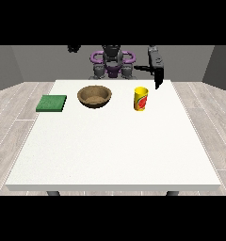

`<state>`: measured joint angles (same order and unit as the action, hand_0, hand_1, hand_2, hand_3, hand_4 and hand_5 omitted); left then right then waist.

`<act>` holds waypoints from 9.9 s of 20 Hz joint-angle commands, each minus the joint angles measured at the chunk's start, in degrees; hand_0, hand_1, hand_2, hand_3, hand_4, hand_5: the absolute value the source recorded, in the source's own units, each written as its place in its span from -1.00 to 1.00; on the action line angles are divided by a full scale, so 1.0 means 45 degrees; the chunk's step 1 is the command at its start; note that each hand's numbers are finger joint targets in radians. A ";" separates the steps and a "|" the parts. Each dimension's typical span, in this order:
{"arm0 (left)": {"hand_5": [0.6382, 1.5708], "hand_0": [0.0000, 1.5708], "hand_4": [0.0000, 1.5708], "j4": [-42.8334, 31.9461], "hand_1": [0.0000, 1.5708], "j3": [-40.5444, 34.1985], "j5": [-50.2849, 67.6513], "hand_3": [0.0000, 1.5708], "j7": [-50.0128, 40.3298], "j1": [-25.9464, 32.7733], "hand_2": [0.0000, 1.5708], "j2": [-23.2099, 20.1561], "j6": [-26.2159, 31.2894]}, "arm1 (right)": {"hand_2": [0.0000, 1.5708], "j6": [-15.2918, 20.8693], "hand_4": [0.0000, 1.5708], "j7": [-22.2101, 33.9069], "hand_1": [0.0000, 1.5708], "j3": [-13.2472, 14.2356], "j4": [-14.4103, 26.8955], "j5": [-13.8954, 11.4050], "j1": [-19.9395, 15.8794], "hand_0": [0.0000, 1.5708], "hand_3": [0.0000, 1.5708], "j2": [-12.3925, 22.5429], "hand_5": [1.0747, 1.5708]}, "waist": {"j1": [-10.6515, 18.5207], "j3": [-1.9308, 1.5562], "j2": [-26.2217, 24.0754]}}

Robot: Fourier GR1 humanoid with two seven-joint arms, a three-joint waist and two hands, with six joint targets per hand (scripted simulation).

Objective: Pick the cup and pour the ball into the bowl, then pick the bowl and place it on the pad

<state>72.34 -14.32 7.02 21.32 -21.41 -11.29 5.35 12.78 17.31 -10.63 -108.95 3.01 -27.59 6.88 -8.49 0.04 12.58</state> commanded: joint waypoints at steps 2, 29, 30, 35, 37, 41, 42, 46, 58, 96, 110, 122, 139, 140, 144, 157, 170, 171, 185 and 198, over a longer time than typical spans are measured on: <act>0.65 -1.00 -1.00 -0.2244 -1.00 0.0208 -0.0345 -1.00 0.1512 0.0398 -1.00 0.0198 0.0500 | -1.00 -0.0234 -1.00 0.1270 -1.00 0.0739 -0.0632 0.0273 -0.0213 -1.00 -1.00 0.0334 0.99 | 0.0145 0.0000 -0.0630; 0.84 0.68 0.28 -0.8790 0.68 -0.1159 -0.1663 1.00 0.7503 -0.1939 1.00 -0.1654 -0.2610 | -1.00 -0.3059 -1.00 0.0498 -1.00 0.3592 -0.3899 0.3349 0.2032 -1.00 -1.00 0.1862 0.97 | -0.2246 -0.0005 0.1562; 0.82 0.68 0.30 -0.8924 0.68 -0.0885 -0.1982 1.00 0.7839 -0.1809 1.00 -0.1247 -0.3026 | -1.00 -0.3022 -1.00 0.0785 -1.00 0.4027 -0.3775 0.3526 0.1532 -1.00 -1.00 0.2185 0.95 | -0.2013 0.0000 0.1625; 0.80 0.69 0.36 -0.9582 0.69 -0.0916 -0.2095 1.00 0.8274 -0.1706 1.00 -0.0858 -0.3667 | -1.00 -0.3701 -0.84 0.0952 -1.00 0.4911 -0.3997 0.4719 0.2423 -1.00 -1.00 0.2487 0.95 | -0.2064 -0.0003 0.1042; 0.81 0.70 0.36 -0.8990 0.70 -0.0263 -0.2756 1.00 0.7156 -0.1853 1.00 -0.0924 -0.4273 | -1.00 -0.4008 -0.88 0.0853 -1.00 0.5530 -0.2406 0.5136 0.2385 -1.00 -1.00 0.2701 0.95 | -0.1541 -0.0017 0.0011; 0.85 0.72 0.42 -0.8730 0.72 0.0688 -0.3928 1.00 0.5251 -0.3098 1.00 -0.0918 -0.5517 | -1.00 -0.4165 -0.76 0.0643 -1.00 0.5297 -0.1731 0.5000 0.2507 -1.00 -1.00 0.2507 0.95 | -0.1512 -0.0020 -0.0715; 0.85 0.73 0.42 -0.8570 0.73 0.1134 -0.4326 1.00 0.4998 -0.2952 1.00 -0.0502 -0.5885 | -1.00 -0.4042 -0.76 0.0648 -1.00 0.5558 -0.1178 0.4746 0.2470 -1.00 -1.00 0.2643 0.95 | -0.0967 -0.0021 -0.1168; 0.90 0.78 0.39 -0.8742 0.78 0.2153 -0.5897 1.00 0.3135 -0.4231 1.00 -0.0238 -0.7707 | -1.00 -0.4076 -0.70 0.0271 -1.00 0.5136 -0.0820 0.4486 0.2189 -1.00 -1.00 0.2343 0.95 | -0.1206 -0.0022 -0.1041; 0.99 0.80 0.20 -1.0173 0.80 0.3949 -0.9723 1.00 -0.1047 -0.6585 1.00 -0.0275 -1.0931 | -1.00 -0.4425 -0.59 -0.0153 -1.00 0.5137 -0.0217 0.4550 0.1464 -1.00 -1.00 0.2395 0.97 | -0.1508 -0.0011 -0.0418; 1.00 0.51 -0.06 -1.0017 0.51 0.6527 -1.4493 1.00 -0.7017 -0.7204 1.00 0.0364 -1.0403 | -1.00 -0.4909 -0.54 -0.1543 -1.00 0.5244 0.2702 0.3694 0.3722 -1.00 -1.00 0.1858 0.97 | 0.0145 0.0049 -0.3763; 0.95 0.74 0.58 -0.5461 0.74 0.1969 -0.4574 1.00 0.0525 -0.3122 1.00 0.2071 -0.8583 | -1.00 -0.4297 -0.43 -0.1612 -1.00 0.4645 0.0642 0.3228 0.4460 -1.00 -1.00 0.1157 0.98 | 0.0778 0.0314 -0.2379; 0.96 -1.00 -1.00 -0.5696 -1.00 -0.1810 0.1656 -1.00 0.3942 -0.3436 -1.00 -0.0926 0.0360 | -1.00 -0.2057 -0.38 -0.1098 -1.00 0.2489 -0.1918 0.0753 0.3839 -1.00 -1.00 -0.0334 0.99 | 0.1558 0.0049 0.0849; 0.91 -1.00 -1.00 -0.4863 -1.00 -0.1848 0.2029 -1.00 -0.1475 -0.6562 -1.00 -0.5885 0.1911 | -1.00 -0.3677 -0.54 -0.5503 -1.00 0.4344 0.6372 0.2033 0.3107 -1.00 -1.00 -0.0606 1.00 | 0.1860 -0.0025 0.0962; 0.92 -1.00 -1.00 -0.4642 -1.00 -0.1850 0.2001 -1.00 -0.1157 -0.6513 -1.00 -0.5817 0.1825 | -1.00 -0.3789 -0.57 -0.5864 -1.00 0.4717 0.7061 0.2161 0.2679 -1.00 -1.00 -0.0406 1.00 | 0.1999 -0.0024 0.1197; 0.95 -1.00 -1.00 -0.4570 -1.00 -0.2240 0.2386 -1.00 -0.1587 -0.7640 -1.00 -0.6935 0.2227 | -1.00 -0.4089 -0.65 -0.7426 -1.00 0.4699 0.8633 0.1754 0.2339 -1.00 -1.00 -0.0452 1.00 | 0.1945 -0.0030 0.2258; 0.92 -1.00 -1.00 -0.4193 -1.00 -0.2220 0.3130 -1.00 -0.3203 -0.8139 -1.00 -0.7444 0.2477 | -1.00 -0.3898 -0.52 -0.8169 -1.00 0.5437 1.3051 0.2094 0.0132 -1.00 -1.00 -0.0447 1.00 | 0.2053 -0.0019 0.1562; 0.94 -1.00 -1.00 -0.3734 -1.00 -0.2000 0.3538 -1.00 -0.3692 -0.8618 -1.00 -0.7455 0.2749 | -1.00 -0.2284 -0.45 -0.8417 -1.00 0.5559 1.3657 0.1892 -0.0885 -1.00 -1.00 -0.1128 1.00 | 0.3247 -0.0006 0.1794; 0.93 -1.00 -1.00 -0.3540 -1.00 -0.1910 0.3578 -1.00 -0.3944 -0.8705 -1.00 -0.7372 0.2630 | -1.00 -0.2606 -0.45 -0.8783 -1.00 0.5413 1.3923 0.1789 -0.0462 -1.00 -1.00 -0.1222 0.99 | 0.3214 -0.0017 0.1774; 0.95 -1.00 -1.00 -0.4453 -1.00 -0.2255 0.3880 -1.00 -0.4117 -0.9150 -1.00 -0.8021 0.3078 | 1.00 0.1100 0.50 -0.6610 1.00 0.3925 1.3501 -0.0517 0.0424 1.00 1.00 -0.0755 0.50 | 0.3399 0.0021 0.1451; 0.94 -1.00 -1.00 -0.7997 -1.00 -0.3596 0.3394 -1.00 -0.1387 -0.6262 -1.00 -0.9872 0.4624 | 1.00 -0.0441 0.60 0.0280 1.00 0.2466 0.9931 -0.1526 -0.1041 1.00 1.00 0.1513 0.66 | 0.0887 0.0011 -0.0095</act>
<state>39.97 -28.13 21.87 11.24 -52.93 -52.09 22.51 13.33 13.88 0.69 -61.60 -4.43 -32.27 12.13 -2.55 0.26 11.65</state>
